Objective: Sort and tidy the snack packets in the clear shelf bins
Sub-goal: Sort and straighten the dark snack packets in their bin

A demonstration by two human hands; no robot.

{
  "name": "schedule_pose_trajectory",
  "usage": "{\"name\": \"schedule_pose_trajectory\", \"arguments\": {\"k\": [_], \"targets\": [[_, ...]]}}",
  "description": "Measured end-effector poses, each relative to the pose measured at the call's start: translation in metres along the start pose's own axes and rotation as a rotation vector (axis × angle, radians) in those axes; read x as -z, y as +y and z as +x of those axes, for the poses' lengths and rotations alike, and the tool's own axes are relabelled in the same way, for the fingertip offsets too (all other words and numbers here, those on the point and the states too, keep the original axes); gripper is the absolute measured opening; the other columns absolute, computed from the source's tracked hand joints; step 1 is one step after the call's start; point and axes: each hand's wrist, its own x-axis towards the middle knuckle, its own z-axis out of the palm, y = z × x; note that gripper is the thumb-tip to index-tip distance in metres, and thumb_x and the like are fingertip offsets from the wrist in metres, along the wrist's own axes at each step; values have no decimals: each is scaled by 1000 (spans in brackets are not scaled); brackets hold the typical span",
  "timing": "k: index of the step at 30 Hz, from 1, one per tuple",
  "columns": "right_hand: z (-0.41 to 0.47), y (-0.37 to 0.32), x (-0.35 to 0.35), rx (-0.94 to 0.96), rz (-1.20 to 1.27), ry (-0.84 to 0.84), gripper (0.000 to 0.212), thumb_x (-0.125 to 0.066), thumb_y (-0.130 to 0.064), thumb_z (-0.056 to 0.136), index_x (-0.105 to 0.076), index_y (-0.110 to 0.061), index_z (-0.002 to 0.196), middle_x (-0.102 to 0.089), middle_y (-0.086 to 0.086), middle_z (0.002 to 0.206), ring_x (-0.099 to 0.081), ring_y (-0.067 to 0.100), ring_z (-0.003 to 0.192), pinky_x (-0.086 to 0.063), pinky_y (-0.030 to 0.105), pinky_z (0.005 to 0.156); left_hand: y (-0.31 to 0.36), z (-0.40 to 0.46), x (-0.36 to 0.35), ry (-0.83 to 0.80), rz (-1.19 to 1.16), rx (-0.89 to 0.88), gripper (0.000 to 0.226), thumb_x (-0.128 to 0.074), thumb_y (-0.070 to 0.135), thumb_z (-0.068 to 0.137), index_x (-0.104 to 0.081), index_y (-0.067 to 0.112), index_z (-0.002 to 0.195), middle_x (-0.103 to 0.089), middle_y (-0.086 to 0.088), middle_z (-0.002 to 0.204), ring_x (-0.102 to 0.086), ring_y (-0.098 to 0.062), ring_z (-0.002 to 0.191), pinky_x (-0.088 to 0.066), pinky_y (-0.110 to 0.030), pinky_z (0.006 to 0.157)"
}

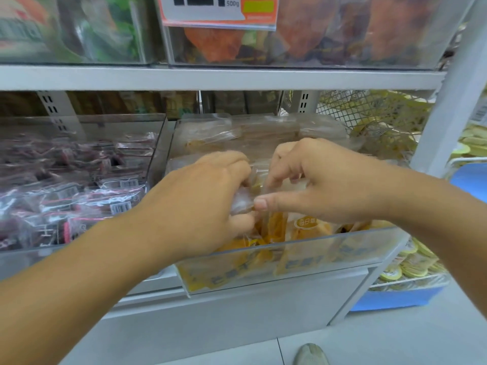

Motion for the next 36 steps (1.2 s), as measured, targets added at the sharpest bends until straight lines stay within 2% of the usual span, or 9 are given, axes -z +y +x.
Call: {"name": "schedule_pose_trajectory", "arguments": {"k": [5,9,12,16,18,21,24,29,36], "targets": [[15,-11,-6,43,-111,59,11,-75,-37,84,-79,-29,79,-59,-12,76,-51,-1,70,-38,14,64,-6,-11,3,-8,31,-10,126,-56,87,61,7,31,155,-6,11,164,-5,-9,152,-14,-28,122],[16,-11,-11,28,11,134,12,-80,-30,82,-78,-26,71,-64,-10,73,-58,1,70,-38,11,61,-21,-27,10,-52,67,103,132,-19,105,50,29,34,150,18,15,164,17,-3,150,3,-27,120],[12,-16,-11,19,-32,217,14,-78,-34,83,-77,-26,73,-66,-10,63,-59,5,62,-43,22,61,-34,-39,18,-110,-51,140,133,-27,105,45,33,42,146,22,23,162,22,7,145,0,-22,117],[13,-38,-10,103,-43,321,15,-73,-32,87,-74,-25,74,-60,-8,58,-52,7,56,-42,23,60,-42,-47,20,-181,-83,198,138,-37,104,46,24,39,151,15,23,162,14,1,149,-7,-26,121],[19,-44,-14,101,27,328,15,-72,-27,89,-73,-22,75,-61,-6,59,-52,7,55,-40,20,56,-40,-51,29,-158,-51,241,132,-45,98,44,-4,35,152,-11,18,158,-10,-6,148,-24,-29,120],[27,-46,-20,28,69,276,16,-68,-27,93,-68,-22,77,-60,-7,59,-51,4,54,-36,18,50,-31,-53,47,78,58,301,75,-59,90,38,-53,36,89,-56,18,93,-53,-10,87,-46,-35,75],[28,-47,-22,-6,25,144,20,-62,-34,96,-64,-22,80,-59,-7,58,-51,1,54,-32,18,49,-27,-53,51,75,40,287,58,-70,79,43,-58,25,58,-58,13,56,-52,-2,61,-45,-31,62],[31,-51,-12,-40,100,-167,26,-60,-42,95,-65,-19,82,-48,-13,44,-40,6,42,-33,14,45,-31,-57,42,-6,-18,284,46,-84,65,59,-64,24,60,-60,12,57,-53,-1,62,-44,-26,62],[48,-55,-32,46,280,54,19,-62,-25,97,-65,-20,79,-61,-5,64,-51,3,56,-48,25,61,-42,-60,28,108,-212,234,37,-89,53,57,-67,24,50,-61,20,51,-59,0,56,-40,-13,52]]}}
